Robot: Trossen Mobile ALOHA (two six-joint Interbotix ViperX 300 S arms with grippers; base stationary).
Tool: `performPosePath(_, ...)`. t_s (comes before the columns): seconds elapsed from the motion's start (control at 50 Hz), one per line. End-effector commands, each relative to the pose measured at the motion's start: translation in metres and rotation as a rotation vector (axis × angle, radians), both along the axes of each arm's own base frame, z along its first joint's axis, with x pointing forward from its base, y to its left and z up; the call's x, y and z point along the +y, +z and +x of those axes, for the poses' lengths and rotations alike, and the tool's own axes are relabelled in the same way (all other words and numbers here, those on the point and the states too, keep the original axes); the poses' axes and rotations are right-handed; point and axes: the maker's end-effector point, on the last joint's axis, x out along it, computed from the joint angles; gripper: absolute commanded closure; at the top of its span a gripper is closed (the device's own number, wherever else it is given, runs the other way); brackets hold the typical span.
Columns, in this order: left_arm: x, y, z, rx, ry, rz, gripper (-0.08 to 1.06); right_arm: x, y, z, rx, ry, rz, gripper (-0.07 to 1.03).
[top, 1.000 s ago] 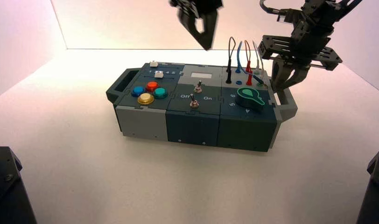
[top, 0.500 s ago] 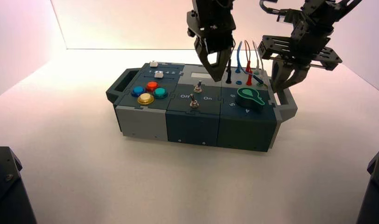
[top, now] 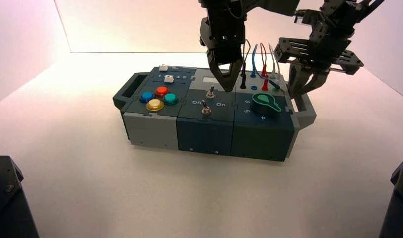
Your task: Flip the top switch off with the left gripper.
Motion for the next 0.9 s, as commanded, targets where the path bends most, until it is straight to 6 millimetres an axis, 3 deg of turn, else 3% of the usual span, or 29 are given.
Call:
performPosePath(0.02, -0.003, 0.012, 0.015, -0.034, 0.004, -0.032, 1.01, -0.003, -0.016, -0.011, 0.057, 0.029, -0.024, 0.99)
performPosePath(0.28, 0.0, 0.013, 0.032, -0.045, 0.025, -0.039, 1.01, -0.002, -0.017, -0.01, 0.058, 0.027, -0.024, 0.99)
performPosePath(0.9, 0.011, 0.002, 0.021, -0.012, 0.025, -0.009, 1.01, -0.002, -0.018, -0.01, 0.061, 0.027, -0.025, 0.99)
